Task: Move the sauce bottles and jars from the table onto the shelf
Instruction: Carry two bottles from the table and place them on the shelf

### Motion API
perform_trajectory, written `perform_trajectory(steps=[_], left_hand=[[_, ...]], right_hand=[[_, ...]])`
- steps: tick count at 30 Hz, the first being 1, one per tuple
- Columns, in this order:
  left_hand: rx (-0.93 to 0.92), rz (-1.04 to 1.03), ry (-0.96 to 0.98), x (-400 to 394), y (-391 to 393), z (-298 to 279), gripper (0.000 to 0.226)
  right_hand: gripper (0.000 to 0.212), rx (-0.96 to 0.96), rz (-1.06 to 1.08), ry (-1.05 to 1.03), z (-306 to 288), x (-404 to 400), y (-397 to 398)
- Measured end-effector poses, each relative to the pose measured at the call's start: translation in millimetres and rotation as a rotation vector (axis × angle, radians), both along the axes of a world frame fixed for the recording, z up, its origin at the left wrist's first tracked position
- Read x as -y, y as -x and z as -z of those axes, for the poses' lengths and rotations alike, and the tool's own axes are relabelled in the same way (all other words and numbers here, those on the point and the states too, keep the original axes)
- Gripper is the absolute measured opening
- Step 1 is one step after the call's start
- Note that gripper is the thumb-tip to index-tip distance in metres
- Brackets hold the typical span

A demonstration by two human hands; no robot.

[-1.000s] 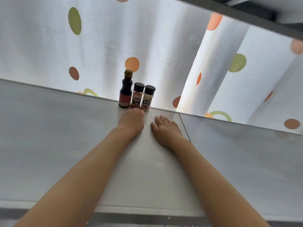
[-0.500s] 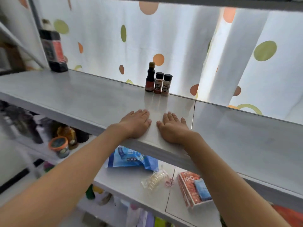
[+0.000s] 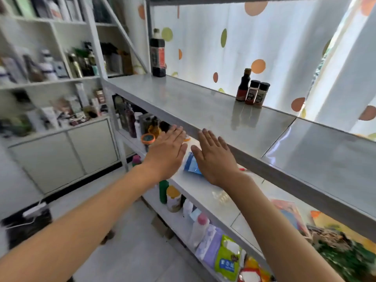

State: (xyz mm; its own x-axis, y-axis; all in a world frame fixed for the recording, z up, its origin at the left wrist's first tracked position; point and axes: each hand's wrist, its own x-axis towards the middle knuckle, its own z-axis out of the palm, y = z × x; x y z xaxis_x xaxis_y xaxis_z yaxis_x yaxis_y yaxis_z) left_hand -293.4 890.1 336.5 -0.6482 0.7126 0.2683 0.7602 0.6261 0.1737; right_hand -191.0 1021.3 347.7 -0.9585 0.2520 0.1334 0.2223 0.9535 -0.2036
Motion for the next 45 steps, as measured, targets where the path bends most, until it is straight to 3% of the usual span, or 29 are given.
perform_trajectory(steps=[7, 15, 29, 37, 45], left_hand=[[0.033, -0.23, -0.039, 137.5, -16.0, 10.6, 0.054], [0.064, -0.57, -0.089, 379.9, -59.2, 41.6, 0.056], [0.151, -1.173, -0.315, 735.4, -236.3, 130.5, 0.053], [0.251, -1.405, -0.462, 831.7, -316.4, 198.9, 0.051], [0.367, -1.62, -0.67, 870.8, -329.7, 256.3, 0.045]], right_hand=[[0.063, -0.034, -0.24, 0.066, 18.1, 124.7, 21.8], [0.062, 0.025, -0.618, 0.07, 47.1, 333.2, 29.3], [0.06, 0.153, -1.178, 0.112, 119.5, 726.7, -44.2], [0.06, 0.369, -1.322, 0.194, 191.3, 835.5, -95.0], [0.062, 0.56, -1.245, 0.238, 248.6, 885.7, -85.0]])
